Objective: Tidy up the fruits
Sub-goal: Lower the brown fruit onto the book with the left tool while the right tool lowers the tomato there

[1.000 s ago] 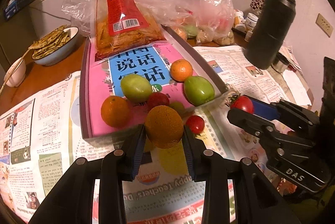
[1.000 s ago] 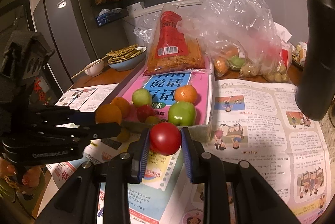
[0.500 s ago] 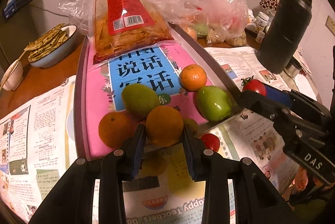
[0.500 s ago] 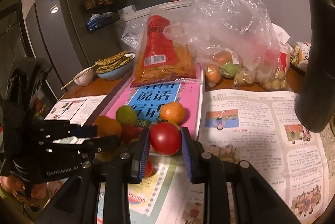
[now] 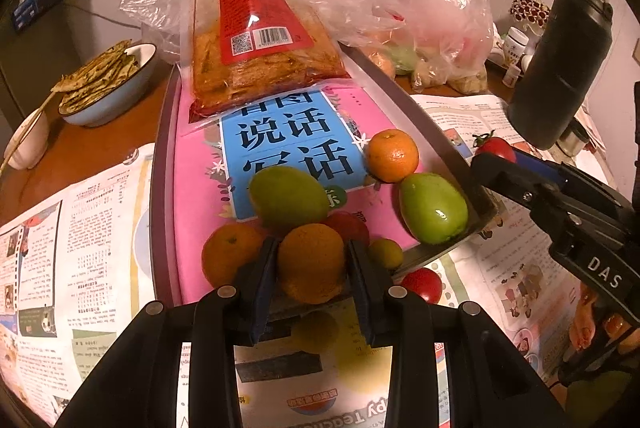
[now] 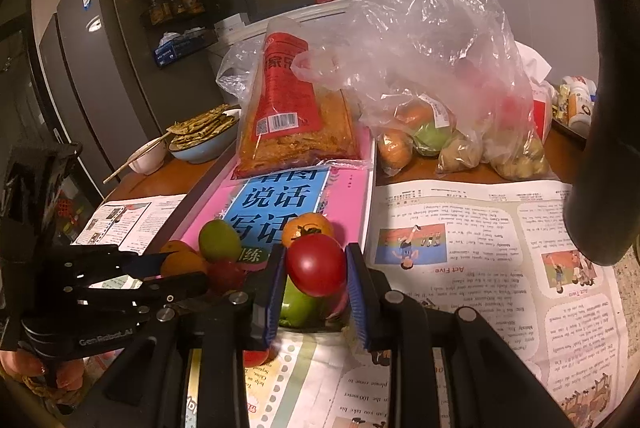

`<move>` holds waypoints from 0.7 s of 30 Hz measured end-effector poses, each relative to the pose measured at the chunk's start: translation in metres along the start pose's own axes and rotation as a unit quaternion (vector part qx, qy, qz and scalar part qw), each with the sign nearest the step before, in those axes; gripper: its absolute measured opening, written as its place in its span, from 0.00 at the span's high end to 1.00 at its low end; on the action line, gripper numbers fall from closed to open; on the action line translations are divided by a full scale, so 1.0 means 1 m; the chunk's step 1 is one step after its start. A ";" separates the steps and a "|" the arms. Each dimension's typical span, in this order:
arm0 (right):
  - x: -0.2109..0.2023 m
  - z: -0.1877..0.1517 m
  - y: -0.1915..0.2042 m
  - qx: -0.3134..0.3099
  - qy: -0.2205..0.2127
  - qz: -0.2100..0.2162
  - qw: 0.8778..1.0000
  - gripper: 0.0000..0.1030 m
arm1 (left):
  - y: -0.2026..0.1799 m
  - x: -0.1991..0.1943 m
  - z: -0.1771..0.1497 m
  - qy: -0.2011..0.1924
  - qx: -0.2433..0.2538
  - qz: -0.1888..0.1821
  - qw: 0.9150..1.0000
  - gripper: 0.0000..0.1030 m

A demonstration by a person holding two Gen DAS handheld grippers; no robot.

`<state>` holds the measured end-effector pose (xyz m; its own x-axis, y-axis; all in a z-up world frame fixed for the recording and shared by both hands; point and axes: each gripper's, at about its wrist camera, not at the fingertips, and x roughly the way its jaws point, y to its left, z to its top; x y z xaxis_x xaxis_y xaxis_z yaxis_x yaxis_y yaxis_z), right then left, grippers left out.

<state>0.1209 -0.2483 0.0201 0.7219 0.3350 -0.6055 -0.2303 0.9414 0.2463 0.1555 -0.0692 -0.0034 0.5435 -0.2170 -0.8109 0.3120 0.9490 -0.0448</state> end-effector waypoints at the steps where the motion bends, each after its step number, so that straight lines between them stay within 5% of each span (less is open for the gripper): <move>1: 0.001 0.000 -0.001 0.000 0.001 -0.001 1.000 0.71 | 0.000 0.000 0.000 0.000 0.001 0.000 1.000 0.65; 21: 0.023 0.001 -0.007 -0.001 0.013 -0.018 1.000 0.71 | 0.000 0.006 0.000 0.008 -0.005 -0.006 1.000 0.66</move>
<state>0.1401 -0.2472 0.0053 0.7134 0.3008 -0.6329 -0.2046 0.9532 0.2225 0.1586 -0.0702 -0.0087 0.5269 -0.2254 -0.8195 0.3115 0.9483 -0.0606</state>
